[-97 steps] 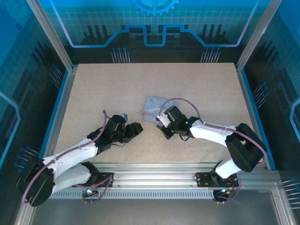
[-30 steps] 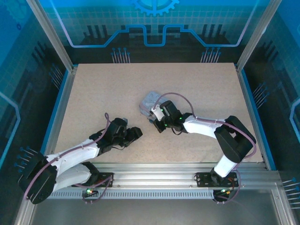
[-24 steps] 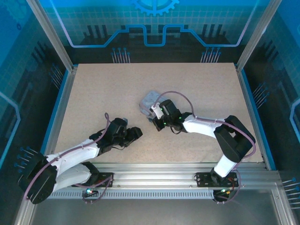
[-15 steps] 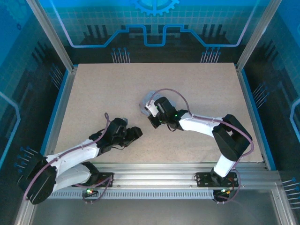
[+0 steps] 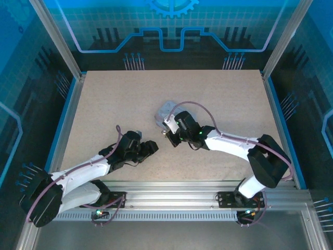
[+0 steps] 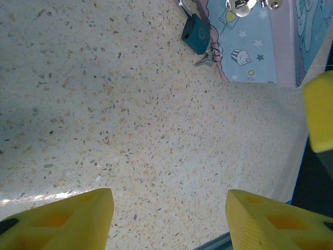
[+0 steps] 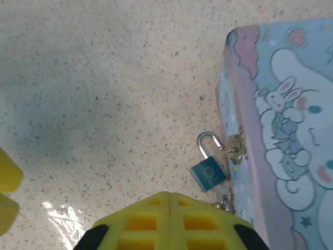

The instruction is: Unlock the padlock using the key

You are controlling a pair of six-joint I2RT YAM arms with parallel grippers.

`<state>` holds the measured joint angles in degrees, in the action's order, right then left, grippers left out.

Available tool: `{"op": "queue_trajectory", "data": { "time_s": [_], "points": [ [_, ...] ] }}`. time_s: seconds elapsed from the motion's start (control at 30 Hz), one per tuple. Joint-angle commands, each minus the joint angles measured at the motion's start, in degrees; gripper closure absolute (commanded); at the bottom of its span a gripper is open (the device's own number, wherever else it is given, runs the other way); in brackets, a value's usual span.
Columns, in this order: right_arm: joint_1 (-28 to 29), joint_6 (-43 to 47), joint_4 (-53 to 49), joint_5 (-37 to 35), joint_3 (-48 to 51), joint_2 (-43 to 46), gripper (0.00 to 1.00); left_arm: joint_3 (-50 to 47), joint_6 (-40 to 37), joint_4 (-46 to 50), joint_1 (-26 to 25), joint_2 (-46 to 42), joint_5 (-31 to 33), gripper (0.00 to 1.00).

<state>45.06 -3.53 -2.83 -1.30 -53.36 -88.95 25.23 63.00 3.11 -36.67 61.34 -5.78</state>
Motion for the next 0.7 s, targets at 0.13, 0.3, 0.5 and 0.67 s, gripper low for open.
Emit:
{"op": "queue_trajectory", "data": {
  "time_s": [0.13,0.3,0.5,0.67],
  "points": [
    [0.05,-3.68,-7.64,-2.27,-3.68,-3.66,0.7,-0.65,0.03,-0.74,-0.42,-1.19,0.75,0.41],
    [-0.95,-6.22,-7.33,-2.33,-4.34,-7.06,0.67,-0.79,0.01,-0.17,-0.42,-1.62,0.83,0.4],
    [-4.6,-9.09,-7.58,-2.65,-5.44,-9.61,0.65,-1.09,0.16,-0.29,-0.4,-1.84,0.94,0.4],
    [-7.12,-9.87,-7.14,-3.55,-6.73,-10.41,0.6,-1.76,0.5,-0.76,-0.41,-1.84,0.95,0.4]
  ]
}}
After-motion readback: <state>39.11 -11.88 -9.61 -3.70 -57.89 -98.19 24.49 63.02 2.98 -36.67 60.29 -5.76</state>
